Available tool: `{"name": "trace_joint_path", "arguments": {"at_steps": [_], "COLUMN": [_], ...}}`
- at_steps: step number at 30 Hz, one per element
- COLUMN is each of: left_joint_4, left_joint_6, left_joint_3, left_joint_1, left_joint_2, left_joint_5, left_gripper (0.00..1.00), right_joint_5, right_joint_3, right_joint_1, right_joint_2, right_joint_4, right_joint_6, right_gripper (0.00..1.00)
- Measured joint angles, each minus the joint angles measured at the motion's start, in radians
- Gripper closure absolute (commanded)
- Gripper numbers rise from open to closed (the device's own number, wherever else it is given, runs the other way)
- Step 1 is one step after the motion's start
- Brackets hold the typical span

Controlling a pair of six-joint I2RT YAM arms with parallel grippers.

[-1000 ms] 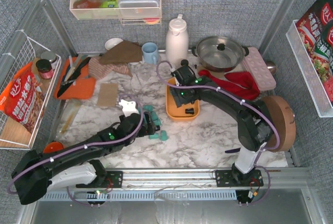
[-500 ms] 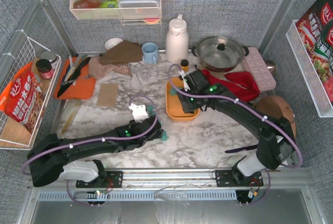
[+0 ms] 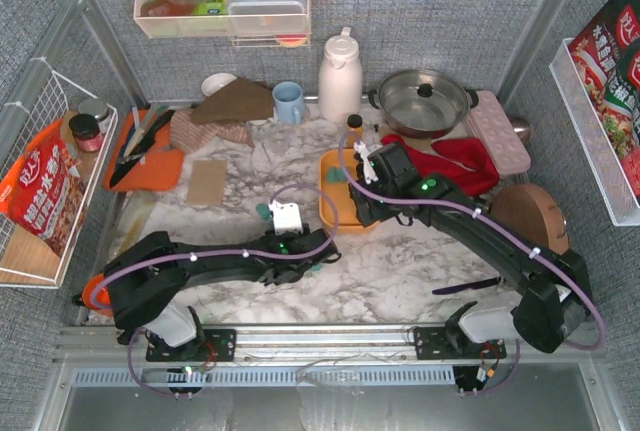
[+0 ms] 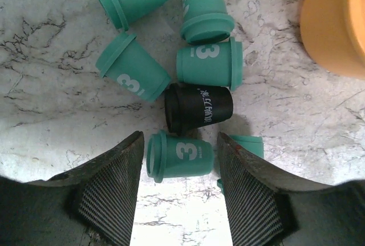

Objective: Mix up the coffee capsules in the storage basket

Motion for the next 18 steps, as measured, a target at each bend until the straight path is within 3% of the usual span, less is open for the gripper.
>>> {"name": "trace_joint_path", "arguments": {"at_steps": [13,18], "left_joint_4": [-0.023,-0.019], "left_joint_6": [0.034,0.039], "left_joint_3": [0.028,0.024], "left_joint_1": [-0.005,-0.005], "left_joint_2": [0.082,0.08], "left_joint_5": [0.051,0.06], "left_gripper": [0.38,0.5], "right_joint_5": [-0.022,-0.023], "right_joint_3": [-0.021,-0.025], "right_joint_1": [-0.008,-0.008], "right_joint_2": [-0.022,-0.023], "right_joint_4": [0.0,0.001], "right_joint_6": [-0.011,-0.011], "right_gripper": [0.35,0.35]}}
